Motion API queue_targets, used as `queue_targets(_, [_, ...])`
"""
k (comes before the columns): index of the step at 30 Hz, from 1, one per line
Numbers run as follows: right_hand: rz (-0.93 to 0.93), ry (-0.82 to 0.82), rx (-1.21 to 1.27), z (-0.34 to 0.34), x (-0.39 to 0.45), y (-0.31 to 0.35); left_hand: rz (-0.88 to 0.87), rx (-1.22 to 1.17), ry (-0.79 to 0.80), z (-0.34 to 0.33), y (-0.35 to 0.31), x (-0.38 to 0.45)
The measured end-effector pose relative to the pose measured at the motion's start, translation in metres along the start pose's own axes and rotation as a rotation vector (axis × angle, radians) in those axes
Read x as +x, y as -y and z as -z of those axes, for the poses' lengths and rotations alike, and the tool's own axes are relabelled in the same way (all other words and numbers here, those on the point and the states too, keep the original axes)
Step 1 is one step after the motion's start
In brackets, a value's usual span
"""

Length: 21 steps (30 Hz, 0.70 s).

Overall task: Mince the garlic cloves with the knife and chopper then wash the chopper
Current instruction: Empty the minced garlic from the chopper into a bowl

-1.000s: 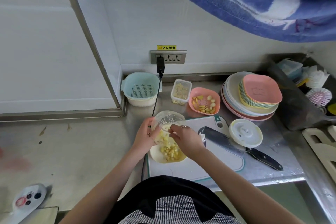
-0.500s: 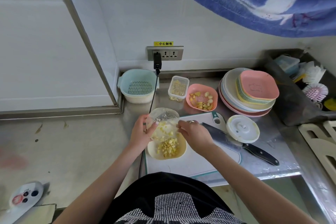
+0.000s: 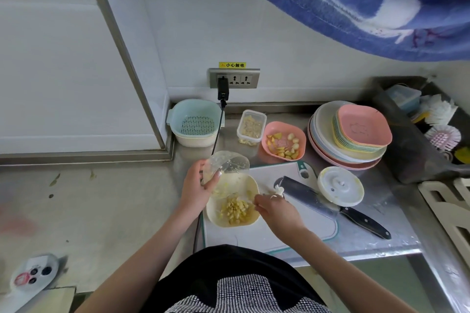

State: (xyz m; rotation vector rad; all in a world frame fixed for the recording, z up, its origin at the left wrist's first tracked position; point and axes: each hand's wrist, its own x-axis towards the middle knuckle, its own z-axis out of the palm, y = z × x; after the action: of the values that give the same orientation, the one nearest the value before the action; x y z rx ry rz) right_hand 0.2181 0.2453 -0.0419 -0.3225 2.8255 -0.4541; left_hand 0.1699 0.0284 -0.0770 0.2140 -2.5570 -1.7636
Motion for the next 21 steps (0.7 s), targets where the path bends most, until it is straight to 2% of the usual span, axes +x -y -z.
queue_targets(7, [-0.020,-0.178,0.069,0.019,0.037,0.026,0.030,-0.038,0.065,-0.001,-0.005,-0.005])
queue_targets(13, [-0.015,-0.084,0.243,0.025,0.039,0.049,0.170,-0.288,0.135,0.001,-0.012,-0.004])
queue_targets(21, [0.034,0.016,0.119,0.017,0.021,0.029,0.201,-0.318,0.061,0.003,-0.010,-0.002])
